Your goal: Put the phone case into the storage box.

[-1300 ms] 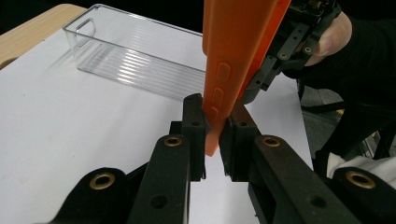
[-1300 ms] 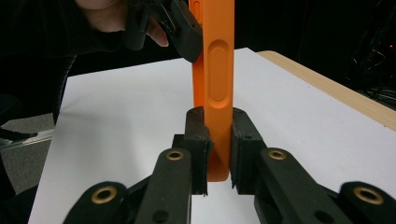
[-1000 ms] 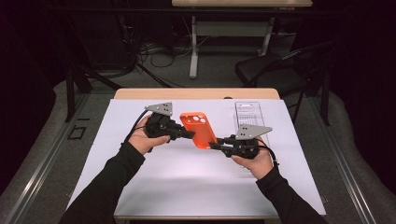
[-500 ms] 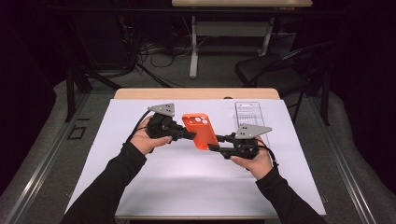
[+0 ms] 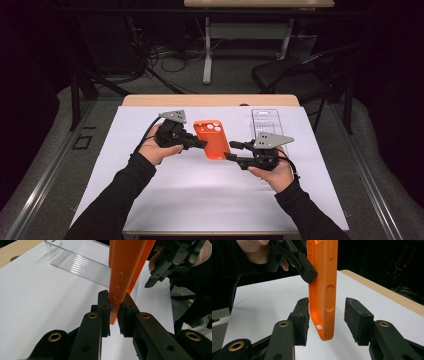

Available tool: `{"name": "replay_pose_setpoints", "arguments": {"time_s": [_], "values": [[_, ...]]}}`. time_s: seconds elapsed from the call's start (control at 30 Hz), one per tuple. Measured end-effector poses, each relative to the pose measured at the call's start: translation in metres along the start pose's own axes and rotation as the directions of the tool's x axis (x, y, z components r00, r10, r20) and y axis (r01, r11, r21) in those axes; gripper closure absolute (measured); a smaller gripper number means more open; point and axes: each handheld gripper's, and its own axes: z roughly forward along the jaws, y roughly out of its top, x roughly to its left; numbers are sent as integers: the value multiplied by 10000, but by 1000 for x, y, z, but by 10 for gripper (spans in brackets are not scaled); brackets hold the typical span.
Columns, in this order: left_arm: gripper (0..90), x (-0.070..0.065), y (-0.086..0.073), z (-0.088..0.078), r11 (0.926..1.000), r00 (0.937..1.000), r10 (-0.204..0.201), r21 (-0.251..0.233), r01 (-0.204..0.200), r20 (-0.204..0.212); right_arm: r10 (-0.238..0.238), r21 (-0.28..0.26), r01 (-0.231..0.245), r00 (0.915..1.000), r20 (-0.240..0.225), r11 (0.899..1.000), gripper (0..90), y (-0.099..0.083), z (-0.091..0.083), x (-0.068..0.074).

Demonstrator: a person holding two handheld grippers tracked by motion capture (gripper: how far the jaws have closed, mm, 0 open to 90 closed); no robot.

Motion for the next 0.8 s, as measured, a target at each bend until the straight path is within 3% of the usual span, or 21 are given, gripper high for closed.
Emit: {"name": "replay_pose_setpoints", "arguments": {"time_s": [0.47, 0.8], "values": [[813, -1, 0, -2, 9982, 9964, -489, 304, 511, -690, -398, 124, 393, 9983, 430, 9992, 526, 2, -3, 4], [813, -2, 1, -2, 9974, 9957, -554, 408, 586, -747, -724, 182, 713, 9951, 671, 9973, 522, 3, -4, 6]]}}
